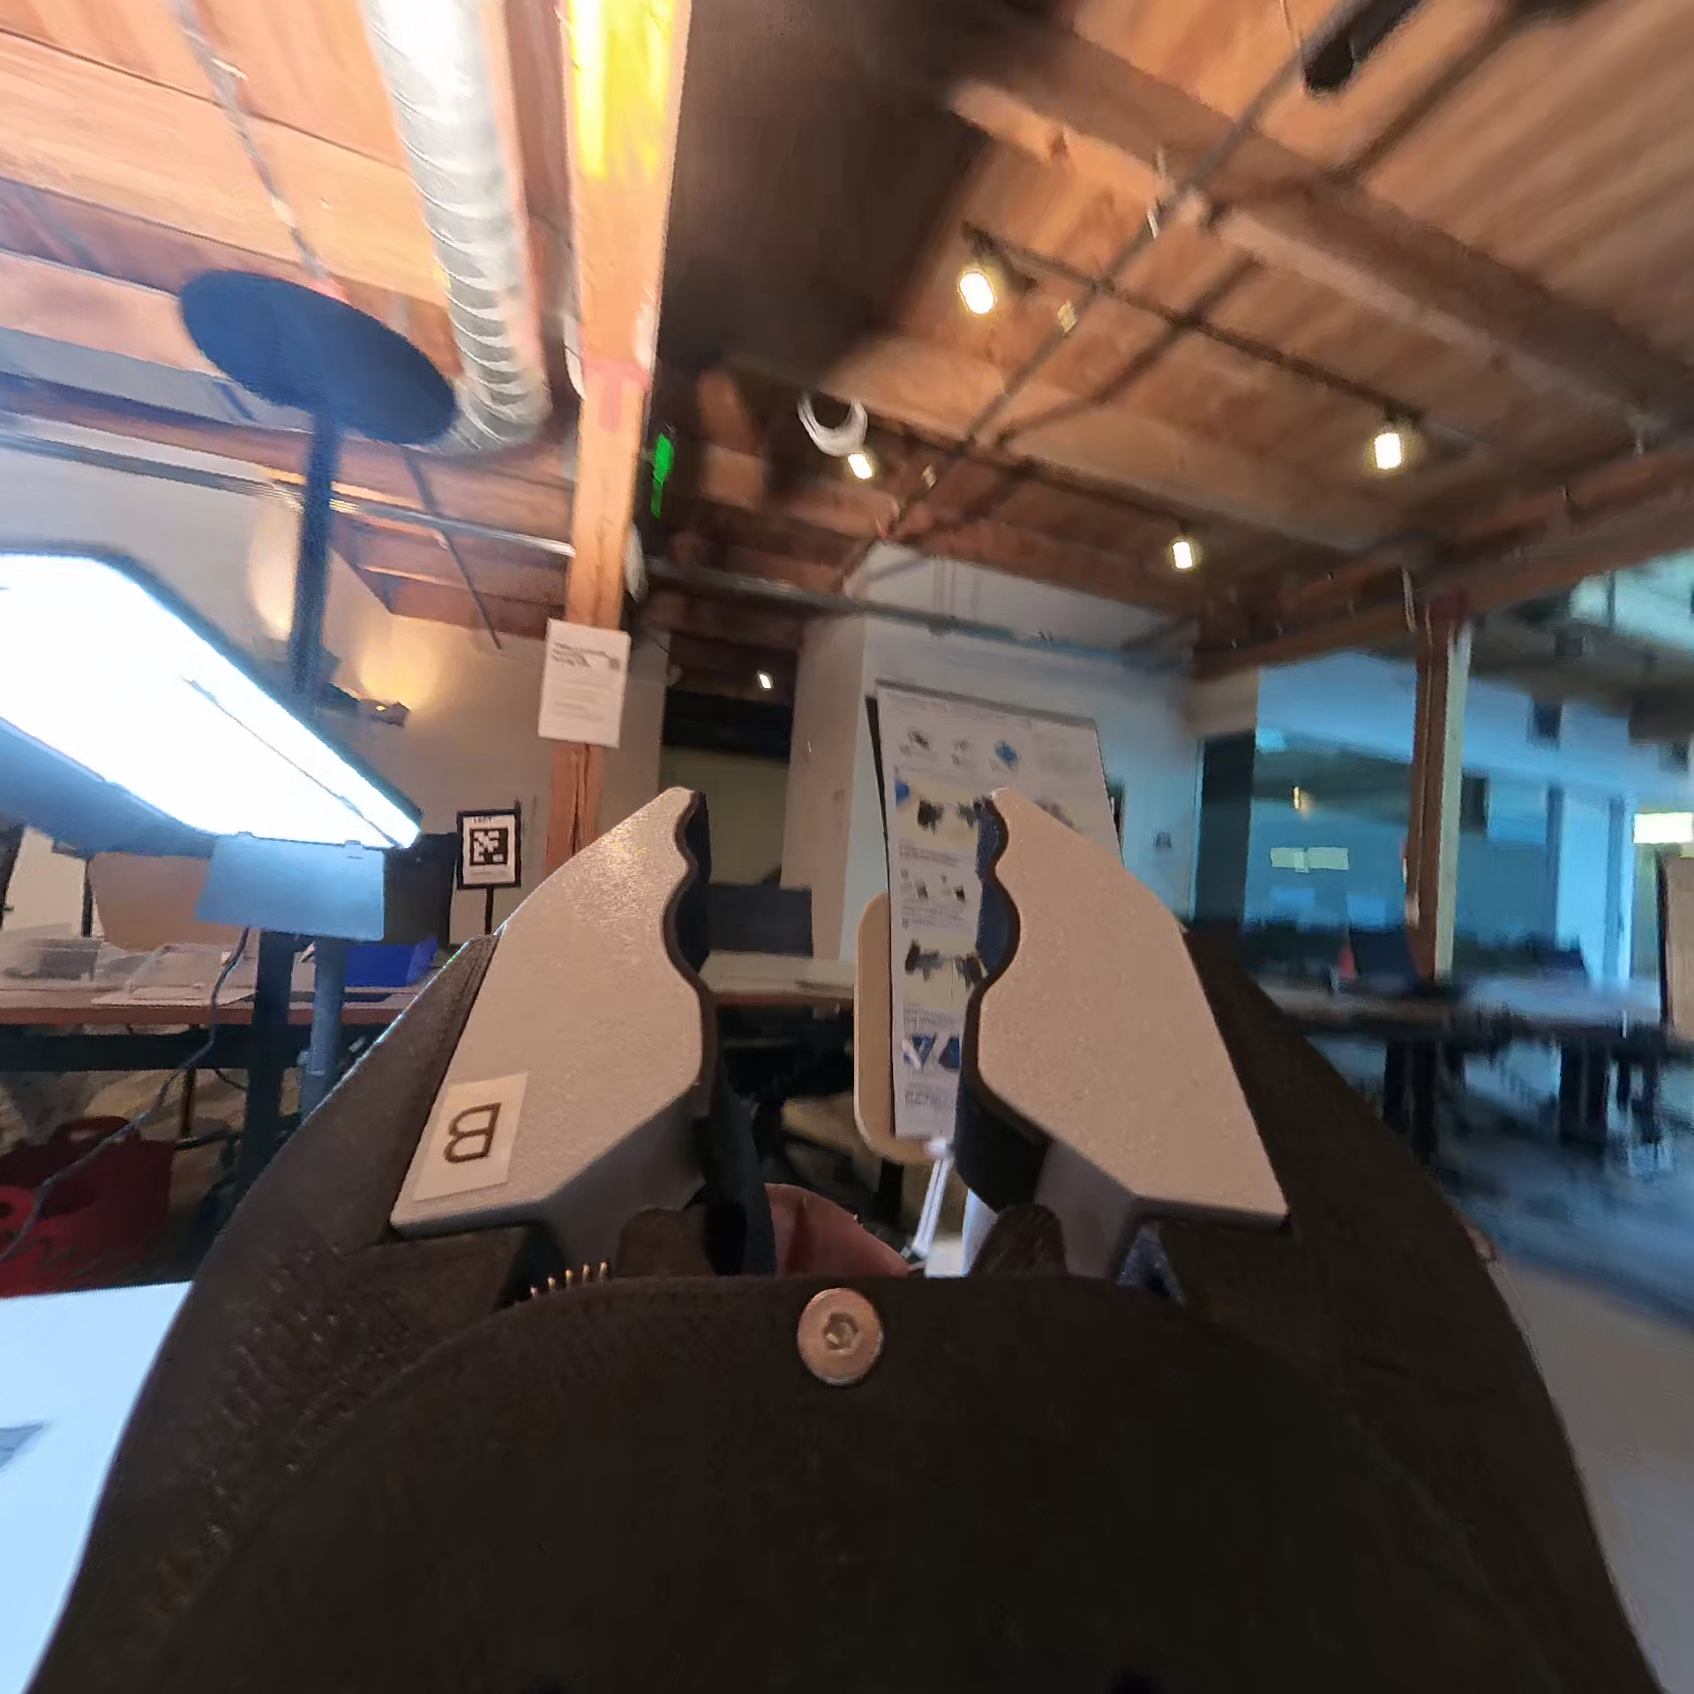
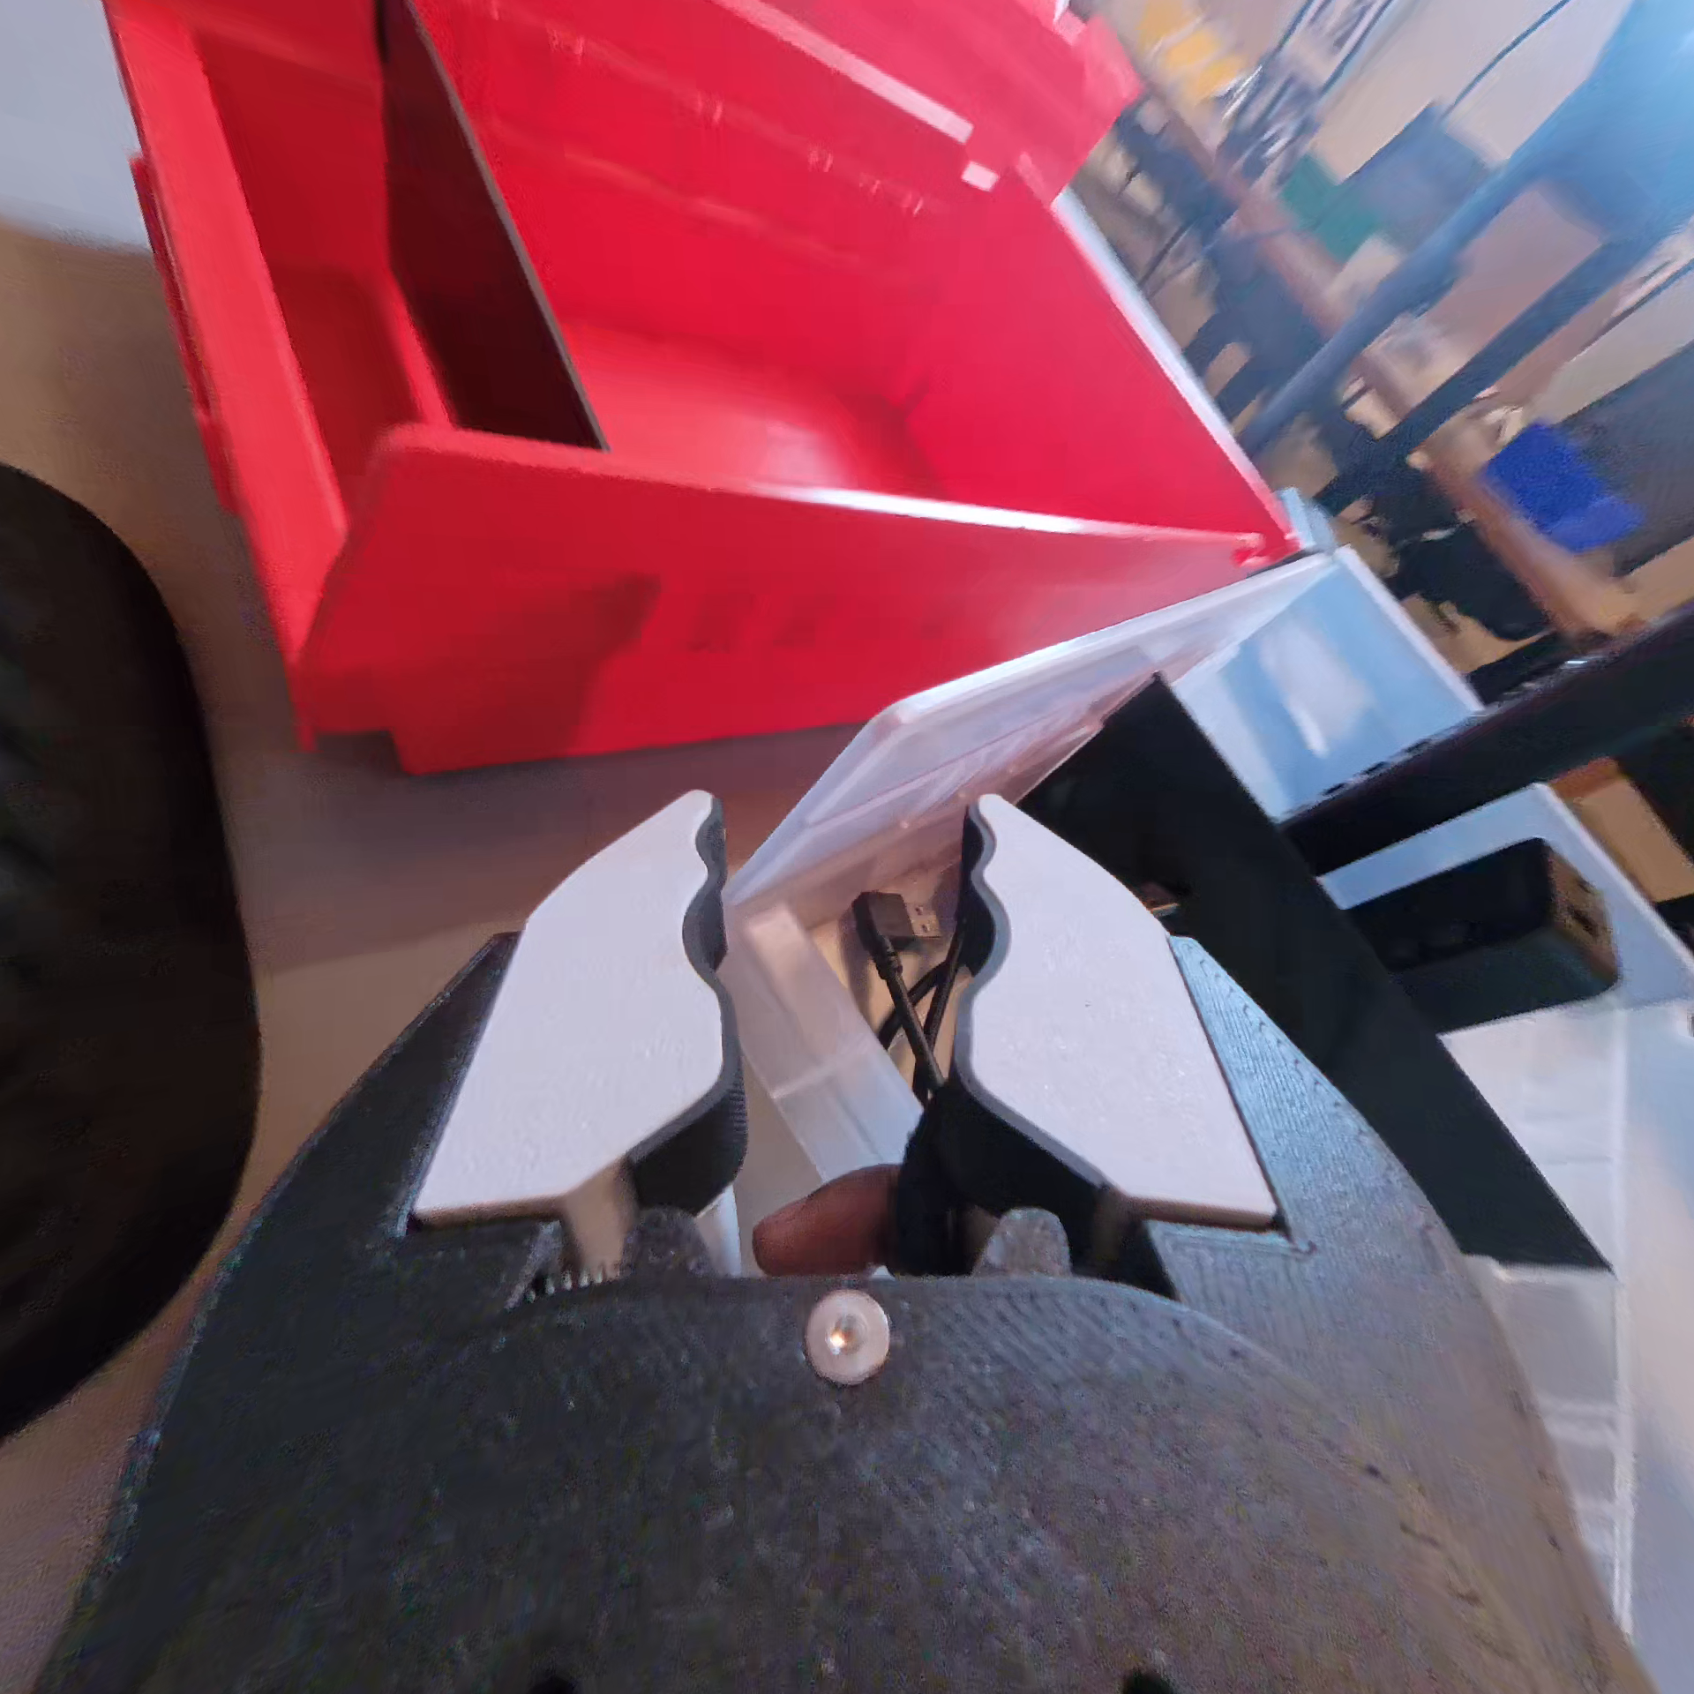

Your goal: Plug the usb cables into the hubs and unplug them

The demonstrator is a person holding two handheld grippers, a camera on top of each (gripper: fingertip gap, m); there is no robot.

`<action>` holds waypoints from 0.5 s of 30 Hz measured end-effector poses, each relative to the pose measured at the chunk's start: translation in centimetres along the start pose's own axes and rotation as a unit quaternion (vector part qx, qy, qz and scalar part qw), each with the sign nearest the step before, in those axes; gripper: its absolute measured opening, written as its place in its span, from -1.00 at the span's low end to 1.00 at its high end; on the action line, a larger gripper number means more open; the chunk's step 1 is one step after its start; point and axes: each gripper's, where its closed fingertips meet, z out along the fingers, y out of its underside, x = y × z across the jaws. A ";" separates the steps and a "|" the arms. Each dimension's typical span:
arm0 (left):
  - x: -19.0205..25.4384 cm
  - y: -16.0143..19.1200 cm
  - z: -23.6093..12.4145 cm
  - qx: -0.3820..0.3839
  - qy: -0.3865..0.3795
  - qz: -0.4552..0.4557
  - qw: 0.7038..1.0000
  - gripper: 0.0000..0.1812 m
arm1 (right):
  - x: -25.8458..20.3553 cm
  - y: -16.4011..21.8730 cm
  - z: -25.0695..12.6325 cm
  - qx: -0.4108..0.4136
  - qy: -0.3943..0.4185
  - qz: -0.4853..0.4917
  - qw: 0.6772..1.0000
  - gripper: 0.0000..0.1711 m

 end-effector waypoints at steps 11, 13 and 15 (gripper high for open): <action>-6.2 8.5 -12.4 -0.254 -0.073 0.128 0.956 -0.08 | -5.9 -5.7 -4.0 0.188 -0.047 0.228 0.954 -0.04; -8.2 12.2 -16.1 -0.306 -0.082 0.068 0.946 0.02 | -6.3 -5.7 -3.1 0.177 -0.036 0.224 0.958 -0.02; -9.1 15.4 -18.7 -0.338 -0.079 0.001 0.938 0.04 | -6.4 -5.7 -2.4 0.166 -0.030 0.225 0.959 -0.05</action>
